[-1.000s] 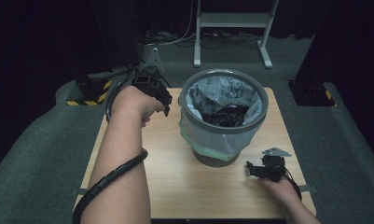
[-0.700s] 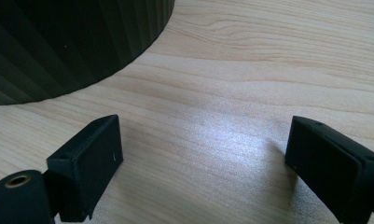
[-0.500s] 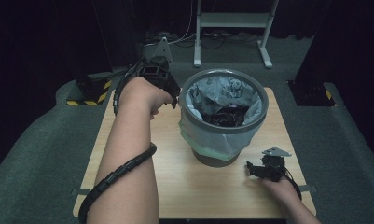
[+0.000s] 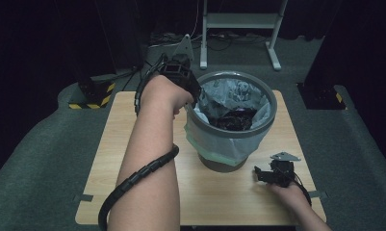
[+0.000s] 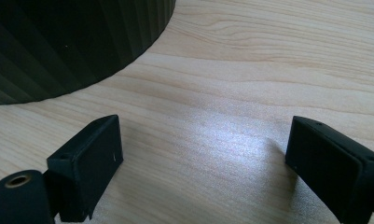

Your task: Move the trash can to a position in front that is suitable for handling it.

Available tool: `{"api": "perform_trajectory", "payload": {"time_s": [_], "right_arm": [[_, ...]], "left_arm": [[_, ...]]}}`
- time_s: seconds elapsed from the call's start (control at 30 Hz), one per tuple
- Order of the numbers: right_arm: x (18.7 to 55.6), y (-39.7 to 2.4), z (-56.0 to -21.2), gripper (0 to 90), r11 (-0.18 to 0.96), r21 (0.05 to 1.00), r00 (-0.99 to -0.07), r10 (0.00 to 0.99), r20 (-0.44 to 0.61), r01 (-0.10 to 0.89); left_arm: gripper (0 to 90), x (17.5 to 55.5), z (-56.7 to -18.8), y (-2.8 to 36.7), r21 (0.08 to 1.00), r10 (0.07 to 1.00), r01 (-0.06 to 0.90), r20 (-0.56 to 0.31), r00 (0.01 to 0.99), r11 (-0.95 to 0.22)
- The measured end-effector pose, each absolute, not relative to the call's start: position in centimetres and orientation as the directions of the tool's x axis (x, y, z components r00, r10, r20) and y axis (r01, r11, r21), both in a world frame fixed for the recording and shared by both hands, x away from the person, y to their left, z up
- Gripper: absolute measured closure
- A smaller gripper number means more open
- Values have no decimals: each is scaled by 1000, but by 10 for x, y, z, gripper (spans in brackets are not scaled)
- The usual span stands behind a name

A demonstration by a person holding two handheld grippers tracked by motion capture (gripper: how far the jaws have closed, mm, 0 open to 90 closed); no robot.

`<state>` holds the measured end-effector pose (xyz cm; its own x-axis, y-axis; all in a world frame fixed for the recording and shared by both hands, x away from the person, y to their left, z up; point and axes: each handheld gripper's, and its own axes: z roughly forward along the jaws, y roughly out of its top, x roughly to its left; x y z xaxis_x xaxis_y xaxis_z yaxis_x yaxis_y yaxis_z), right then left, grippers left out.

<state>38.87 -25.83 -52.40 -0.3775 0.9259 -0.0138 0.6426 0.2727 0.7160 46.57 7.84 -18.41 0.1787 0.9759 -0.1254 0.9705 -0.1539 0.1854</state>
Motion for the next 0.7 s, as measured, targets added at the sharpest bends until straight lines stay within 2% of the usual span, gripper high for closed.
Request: {"api": "perform_trajectory", "payload": {"time_s": [0.37,0.7], "right_arm": [[389,-258,-524,105,275,716,-381,925,-14,642],[389,-258,-524,105,275,716,-381,925,-14,642]], "left_arm": [[512,473,-194,71,183,979,973,-120,163,-139],[537,482,-205,62,197,985,971,-76,154,-137]]}}
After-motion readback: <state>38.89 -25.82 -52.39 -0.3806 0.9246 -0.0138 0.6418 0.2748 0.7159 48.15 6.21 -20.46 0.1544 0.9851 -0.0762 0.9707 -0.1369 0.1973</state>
